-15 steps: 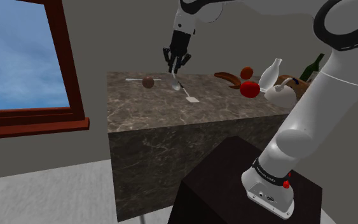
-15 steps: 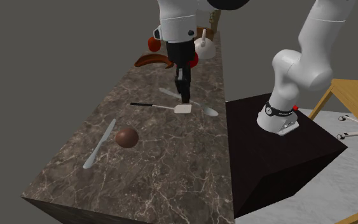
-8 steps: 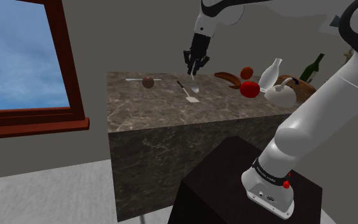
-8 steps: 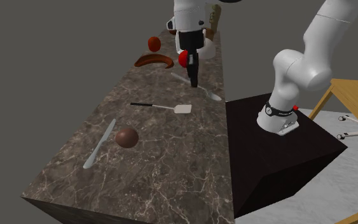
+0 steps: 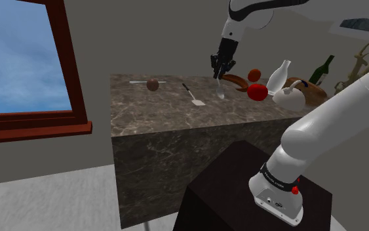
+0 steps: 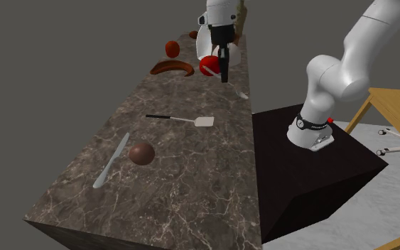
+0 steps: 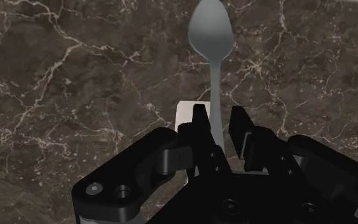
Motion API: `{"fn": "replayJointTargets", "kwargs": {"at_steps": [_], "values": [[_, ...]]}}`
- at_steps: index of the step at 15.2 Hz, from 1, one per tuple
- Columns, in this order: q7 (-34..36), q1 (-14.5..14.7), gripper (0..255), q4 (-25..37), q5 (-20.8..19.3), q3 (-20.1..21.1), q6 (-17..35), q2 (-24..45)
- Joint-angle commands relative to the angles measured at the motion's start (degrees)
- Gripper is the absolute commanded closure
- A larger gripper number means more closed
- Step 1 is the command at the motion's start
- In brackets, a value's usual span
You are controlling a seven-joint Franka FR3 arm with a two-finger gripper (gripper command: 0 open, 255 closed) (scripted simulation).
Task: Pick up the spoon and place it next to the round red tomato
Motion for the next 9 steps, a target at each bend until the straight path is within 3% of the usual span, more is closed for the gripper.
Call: {"fn": "replayJointTargets", "kwargs": {"at_steps": [1,9], "values": [[-2.9,-1.4,255,-1.6,-1.1,-1.9,-0.5,-1.6],[-12.9,-6.2,255,-4.0,-6.0,-9.2,-3.0,-5.4]]}}
